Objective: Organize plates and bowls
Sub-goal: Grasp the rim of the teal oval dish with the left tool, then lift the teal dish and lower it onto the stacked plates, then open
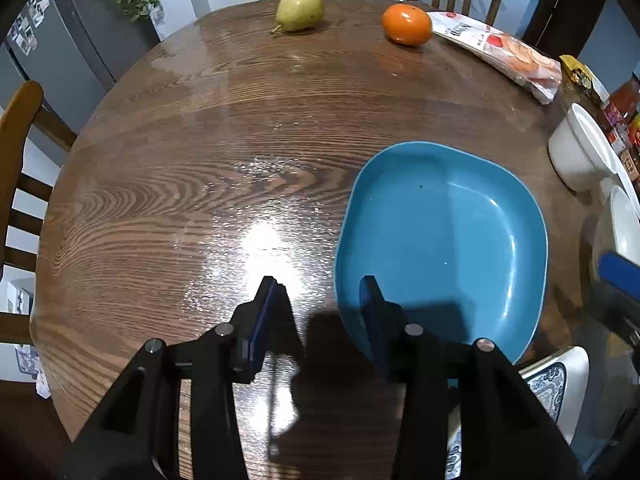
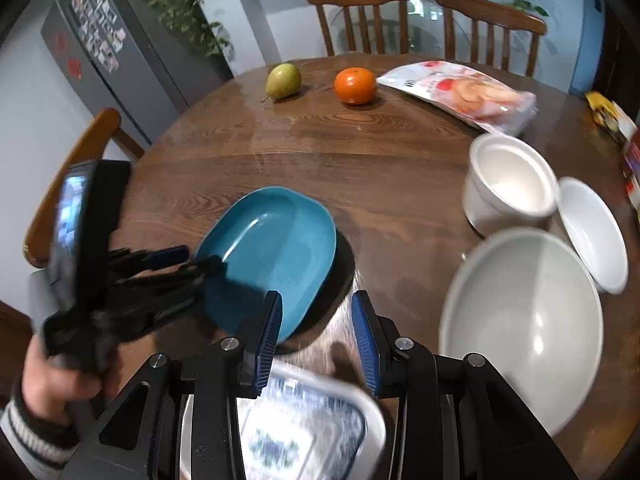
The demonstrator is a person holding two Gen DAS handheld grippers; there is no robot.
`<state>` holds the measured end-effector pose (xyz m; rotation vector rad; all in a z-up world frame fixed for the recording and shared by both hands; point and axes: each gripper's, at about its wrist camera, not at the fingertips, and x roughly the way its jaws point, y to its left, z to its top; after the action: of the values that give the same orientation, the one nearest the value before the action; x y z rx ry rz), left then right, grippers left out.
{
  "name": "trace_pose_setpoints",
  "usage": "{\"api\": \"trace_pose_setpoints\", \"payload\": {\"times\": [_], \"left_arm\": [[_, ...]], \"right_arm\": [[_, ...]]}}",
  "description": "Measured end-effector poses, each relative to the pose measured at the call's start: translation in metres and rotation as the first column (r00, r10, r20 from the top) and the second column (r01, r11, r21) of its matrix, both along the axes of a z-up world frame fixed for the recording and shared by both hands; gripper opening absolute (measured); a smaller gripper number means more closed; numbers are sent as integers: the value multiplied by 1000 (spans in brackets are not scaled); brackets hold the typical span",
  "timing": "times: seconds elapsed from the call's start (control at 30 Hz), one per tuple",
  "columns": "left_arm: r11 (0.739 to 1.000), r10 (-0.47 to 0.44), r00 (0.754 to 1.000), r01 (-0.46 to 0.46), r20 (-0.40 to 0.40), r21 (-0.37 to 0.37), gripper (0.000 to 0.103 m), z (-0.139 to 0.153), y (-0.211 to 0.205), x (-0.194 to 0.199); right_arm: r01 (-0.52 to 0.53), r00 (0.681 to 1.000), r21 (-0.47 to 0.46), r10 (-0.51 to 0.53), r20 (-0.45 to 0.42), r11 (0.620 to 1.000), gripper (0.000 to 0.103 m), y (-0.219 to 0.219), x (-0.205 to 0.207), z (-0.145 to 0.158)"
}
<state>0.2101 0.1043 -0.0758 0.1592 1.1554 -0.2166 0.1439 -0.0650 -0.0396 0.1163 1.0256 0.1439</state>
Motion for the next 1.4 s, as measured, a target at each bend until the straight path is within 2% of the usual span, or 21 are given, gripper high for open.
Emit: {"api": "trace_pose_setpoints", "payload": {"times": [0.3, 0.4, 0.5, 0.6, 0.77, 0.97, 1.2, 1.4], "left_arm": [[999, -1, 1000, 0, -7, -33, 39, 0, 3, 1], [999, -11, 1000, 11, -4, -38, 38, 0, 2, 2], [997, -23, 1000, 22, -7, -70, 18, 1, 3, 1], [994, -10, 1000, 7, -18, -112, 10, 2, 3, 4], [989, 10, 1000, -12, -13, -148, 10, 7, 5, 3], [988, -20, 998, 28, 59, -155, 10, 37, -1, -14], [979, -74, 991, 93, 109, -182, 10, 64, -10, -60], [978, -72, 992, 90, 102, -190, 10, 63, -17, -97]], "right_arm": [[-11, 999, -81, 8, -47, 997, 36, 13, 45, -24], [-27, 998, -74, 23, -54, 997, 10, 16, 49, -28], [-27, 998, -76, 22, -67, 997, 6, 17, 48, -31], [-21, 997, -56, 17, -79, 998, 6, 16, 48, -34], [-4, 998, -27, 3, -59, 1000, 6, 12, 47, -28], [15, 1000, 16, -14, -13, 1000, 6, 4, 31, -4], [0, 1000, 34, 0, 6, 999, 6, -8, 2, 16], [-20, 1000, 27, 20, -1, 999, 6, -16, -28, 21]]}}
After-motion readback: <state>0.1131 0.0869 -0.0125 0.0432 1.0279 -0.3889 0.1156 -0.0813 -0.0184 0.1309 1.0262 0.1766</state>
